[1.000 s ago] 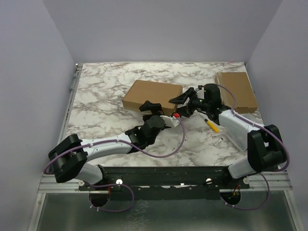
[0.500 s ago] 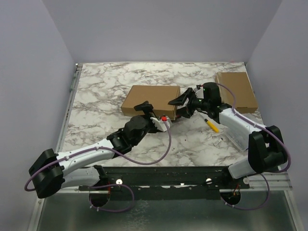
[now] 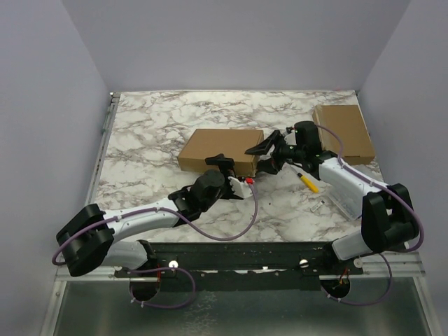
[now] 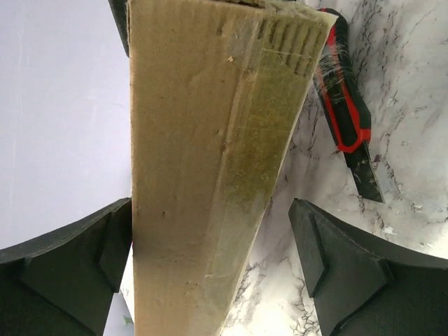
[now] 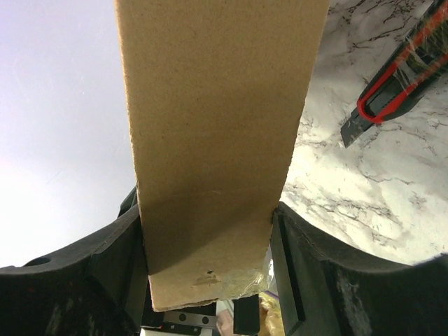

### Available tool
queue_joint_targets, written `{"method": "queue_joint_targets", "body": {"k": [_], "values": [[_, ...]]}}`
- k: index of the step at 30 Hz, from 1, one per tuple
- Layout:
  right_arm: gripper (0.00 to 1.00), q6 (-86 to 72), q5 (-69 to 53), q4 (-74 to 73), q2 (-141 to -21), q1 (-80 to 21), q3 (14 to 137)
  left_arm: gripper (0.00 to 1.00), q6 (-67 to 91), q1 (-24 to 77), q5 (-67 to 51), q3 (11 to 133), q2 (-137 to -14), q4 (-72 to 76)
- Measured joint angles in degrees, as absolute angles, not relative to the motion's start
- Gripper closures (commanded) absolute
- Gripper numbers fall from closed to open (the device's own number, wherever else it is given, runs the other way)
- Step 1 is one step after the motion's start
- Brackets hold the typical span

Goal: Unpack the express box
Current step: Place the express box at the center of the board.

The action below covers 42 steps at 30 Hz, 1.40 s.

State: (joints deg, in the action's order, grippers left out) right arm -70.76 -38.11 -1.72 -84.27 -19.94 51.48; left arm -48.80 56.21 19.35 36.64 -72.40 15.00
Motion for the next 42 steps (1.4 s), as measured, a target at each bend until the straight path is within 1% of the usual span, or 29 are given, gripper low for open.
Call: {"method": "queue_joint_targets", "body": {"k": [6, 7, 8, 11, 13, 15, 16, 17, 21, 22, 23, 28, 30, 31, 33, 36, 38, 42], "values": [[0.69, -73.08, -38.26, -1.1, -84.03, -20.43, 51.46, 0.01, -49.76, 56.21, 22.35, 37.67, -73.36, 15.64], [0.69, -73.43, -38.26, -0.95, -83.83, -20.73, 51.46, 0.02, -50.0, 56.21, 23.11, 37.98, -73.89, 15.86], [0.69, -73.63, -38.24, -0.84, -83.64, -21.12, 51.46, 0.04, -50.19, 56.21, 24.47, 38.3, -74.72, 16.21], [0.66, -74.28, -38.3, -0.23, -83.11, -22.24, 51.13, 0.18, -50.48, 56.25, 27.83, 39.0, -76.23, 16.91], [0.57, -74.67, -38.37, 0.34, -82.3, -22.85, 50.24, 0.34, -50.94, 56.36, 30.04, 39.18, -76.77, 17.32], [0.44, -75.24, -38.39, 0.93, -81.69, -22.96, 49.63, 0.55, -52.18, 56.38, 31.79, 39.7, -77.17, 16.88], [0.38, -75.5, -38.41, 1.3, -81.47, -22.98, 49.58, 0.63, -52.73, 56.75, 32.73, 39.97, -77.45, 16.49], [0.33, -75.68, -38.33, 1.67, -81.23, -22.9, 49.58, 0.67, -52.77, 57.01, 33.3, 40.27, -77.65, 16.03], [0.06, -74.37, -38.02, 2.92, -80.58, -22.81, 49.78, 0.69, -50.57, 57.36, 35.18, 42.61, -77.82, 13.87], [0.02, -73.25, -37.89, 2.59, -80.34, -22.83, 50.26, 0.69, -49.32, 57.21, 35.18, 42.92, -77.67, 13.87], [0.0, -71.94, -37.76, 1.63, -80.12, -22.87, 51.16, 0.69, -47.79, 57.06, 35.11, 43.18, -77.21, 13.76], [0.0, -61.14, -33.32, -8.1, -76.49, -22.2, 58.65, 0.67, -41.39, 56.9, 33.87, 43.44, -73.82, 13.47], [0.0, -55.35, -29.8, -13.52, -72.55, -20.32, 62.13, 0.63, -37.52, 55.79, 31.83, 44.03, -72.36, 13.04], [0.0, -55.0, -29.52, -13.85, -72.29, -19.16, 62.37, 0.61, -35.59, 54.94, 30.87, 44.4, -71.88, 12.73], [0.0, -50.54, -25.56, -17.91, -70.35, -16.47, 65.41, 0.59, -30.22, 51.94, 27.0, 45.43, -70.54, 11.97], [0.0, -45.17, -19.0, -21.58, -69.1, -14.48, 68.47, 0.49, -20.97, 45.78, 20.6, 47.13, -68.6, 11.4], [0.0, -41.93, -17.04, -23.09, -69.01, -14.5, 69.08, 0.48, -14.06, 41.74, 16.88, 47.46, -67.57, 11.99], [0.0, -37.91, -17.63, -23.9, -72.71, -15.11, 68.47, 0.48, -1.56, 34.17, 9.61, 47.46, -67.57, 13.19]]}}
